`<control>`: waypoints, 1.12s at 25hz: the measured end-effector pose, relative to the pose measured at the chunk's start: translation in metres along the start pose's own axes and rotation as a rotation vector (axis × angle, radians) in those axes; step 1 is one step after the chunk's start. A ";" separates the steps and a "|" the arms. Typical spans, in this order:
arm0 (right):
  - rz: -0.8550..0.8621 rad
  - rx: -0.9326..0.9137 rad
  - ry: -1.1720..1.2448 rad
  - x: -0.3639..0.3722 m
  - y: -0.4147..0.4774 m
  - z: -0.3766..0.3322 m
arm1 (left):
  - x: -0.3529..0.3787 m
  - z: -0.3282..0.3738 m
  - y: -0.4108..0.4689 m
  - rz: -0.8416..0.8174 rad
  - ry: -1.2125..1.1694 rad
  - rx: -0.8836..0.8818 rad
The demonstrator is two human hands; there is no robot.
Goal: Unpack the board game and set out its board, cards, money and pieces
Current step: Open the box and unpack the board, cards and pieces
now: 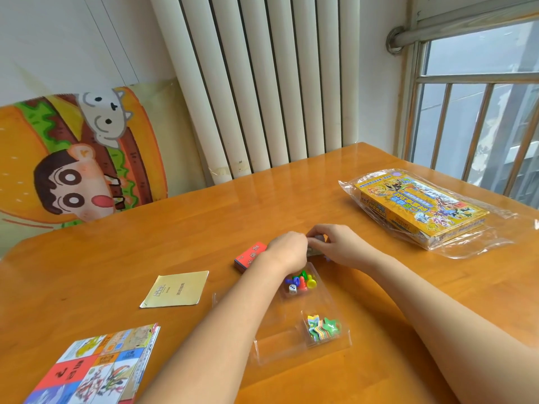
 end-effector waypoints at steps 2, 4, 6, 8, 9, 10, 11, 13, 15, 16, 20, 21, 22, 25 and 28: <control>-0.073 -0.074 -0.137 -0.004 -0.002 0.002 | 0.000 -0.002 0.000 0.034 -0.002 0.010; -0.099 -0.093 -0.237 -0.002 -0.001 0.005 | 0.003 -0.004 0.001 0.037 -0.035 0.006; -0.088 -0.084 -0.220 0.004 0.001 0.006 | 0.005 -0.005 0.003 0.004 -0.127 -0.016; -0.081 -0.077 -0.162 0.010 0.002 0.003 | 0.006 -0.004 0.003 -0.037 -0.259 -0.047; -0.070 -0.077 -0.143 0.011 0.002 0.002 | 0.005 -0.004 0.003 -0.044 -0.296 -0.060; -0.051 -0.075 -0.132 0.009 0.002 0.002 | 0.004 -0.004 0.004 -0.046 -0.305 -0.071; -0.025 -0.072 -0.129 0.007 0.002 0.002 | 0.002 -0.005 0.005 -0.050 -0.308 -0.084; 0.031 -0.065 -0.135 -0.002 -0.001 0.002 | 0.000 -0.008 0.009 -0.102 -0.356 -0.122; 0.080 -0.079 -0.137 -0.012 -0.005 -0.001 | -0.004 -0.011 0.012 -0.169 -0.373 -0.151; 0.092 -0.085 -0.120 -0.016 -0.008 -0.004 | -0.007 -0.011 0.013 -0.181 -0.338 -0.163; 0.095 -0.091 -0.099 -0.021 -0.019 -0.018 | -0.016 -0.005 0.011 -0.140 -0.185 -0.193; 0.091 -0.094 -0.097 -0.020 -0.023 -0.020 | -0.018 -0.005 0.010 -0.119 -0.174 -0.202; 0.086 -0.095 -0.095 -0.018 -0.027 -0.023 | -0.018 -0.006 0.008 -0.095 -0.181 -0.212; 0.085 -0.097 -0.071 -0.016 -0.049 -0.030 | -0.023 -0.016 -0.006 0.021 -0.248 -0.164; 0.093 -0.157 -0.061 -0.008 -0.087 -0.035 | -0.023 -0.027 -0.046 0.175 -0.344 -0.039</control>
Point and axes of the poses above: each hand's wrist, its own y-axis towards the middle knuckle, its own x-axis out of the palm, z = x × y, the point moved 2 cm from there along y, towards the middle knuckle, and after that the axes turned 3 degrees about -z, right-handed, at the moved point
